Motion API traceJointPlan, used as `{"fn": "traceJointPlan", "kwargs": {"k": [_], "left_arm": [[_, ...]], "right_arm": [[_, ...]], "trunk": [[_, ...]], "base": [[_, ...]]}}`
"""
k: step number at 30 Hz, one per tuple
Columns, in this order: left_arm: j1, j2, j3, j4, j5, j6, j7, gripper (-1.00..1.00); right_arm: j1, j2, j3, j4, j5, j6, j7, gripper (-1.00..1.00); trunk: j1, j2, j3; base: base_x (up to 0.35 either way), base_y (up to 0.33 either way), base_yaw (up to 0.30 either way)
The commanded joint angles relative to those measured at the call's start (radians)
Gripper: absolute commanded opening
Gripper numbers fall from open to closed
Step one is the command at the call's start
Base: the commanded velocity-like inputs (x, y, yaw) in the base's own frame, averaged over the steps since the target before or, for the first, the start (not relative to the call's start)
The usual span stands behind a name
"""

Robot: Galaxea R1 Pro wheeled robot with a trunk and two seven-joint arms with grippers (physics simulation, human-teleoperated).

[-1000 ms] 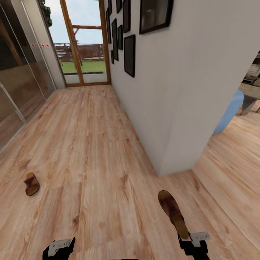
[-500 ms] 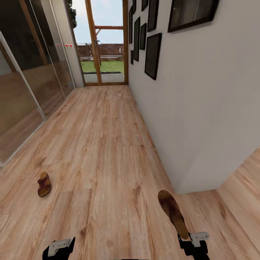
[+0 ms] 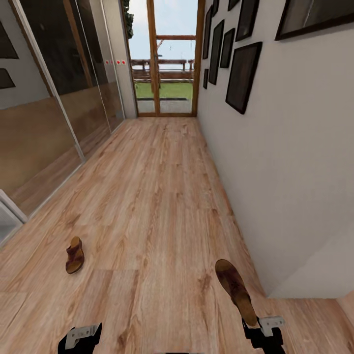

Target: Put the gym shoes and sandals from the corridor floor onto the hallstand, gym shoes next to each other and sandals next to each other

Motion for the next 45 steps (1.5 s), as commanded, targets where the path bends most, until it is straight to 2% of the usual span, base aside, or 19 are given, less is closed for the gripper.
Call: {"fn": "traceJointPlan", "kwargs": {"k": [1,11,45], "left_arm": [[-0.001,-0.001,0.008,0.001,-0.002,-0.002,-0.009,1.0],[0.0,-0.001,0.008,0.001,-0.003,-0.002,-0.009,1.0],[-0.001,-0.001,0.008,0.002,0.0,-0.002,-0.009,1.0]], "right_arm": [[-0.001,0.0,-0.009,0.0,0.002,-0.003,0.005,-1.0],[-0.001,0.0,-0.009,-0.002,0.002,-0.004,0.003,-1.0],[-0.001,0.0,-0.008,0.001,0.004,-0.005,0.004,-1.0]], "trunk": [[0.0,0.0,-0.001],[0.0,0.0,0.004],[0.0,0.0,0.056]], "base": [[0.338,0.009,0.041],[0.338,0.002,0.009],[0.339,0.0,0.022]]}}
